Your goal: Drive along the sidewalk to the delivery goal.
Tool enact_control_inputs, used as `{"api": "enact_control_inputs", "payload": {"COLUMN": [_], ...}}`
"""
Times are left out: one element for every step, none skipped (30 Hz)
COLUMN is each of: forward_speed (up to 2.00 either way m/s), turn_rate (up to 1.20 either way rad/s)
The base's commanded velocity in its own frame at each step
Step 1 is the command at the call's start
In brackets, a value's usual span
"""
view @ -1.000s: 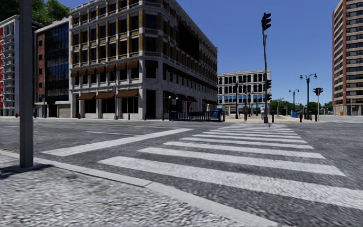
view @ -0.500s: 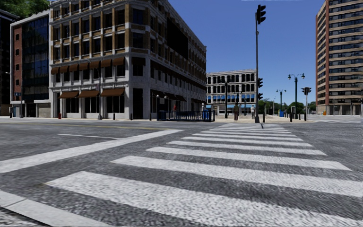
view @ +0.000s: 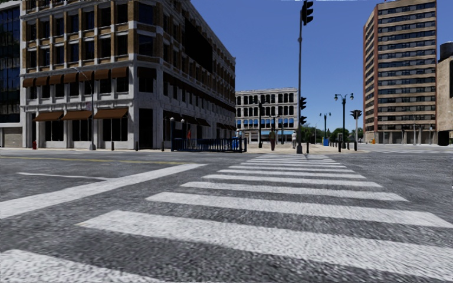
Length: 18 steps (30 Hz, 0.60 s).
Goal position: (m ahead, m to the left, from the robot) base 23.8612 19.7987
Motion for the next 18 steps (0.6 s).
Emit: {"api": "enact_control_inputs", "payload": {"forward_speed": [1.33,1.33,1.33,1.33,1.33,1.33,1.33,1.33,1.33,1.33,1.33,1.33,1.33,1.33,1.33,1.34,1.34,1.34], "turn_rate": [-0.32,-0.32,-0.32,-0.32,-0.32,-0.32,-0.32,-0.32,-0.32,-0.32,-0.32,-0.32,-0.32,-0.32,-0.32,-0.32,-0.32,-0.32]}}
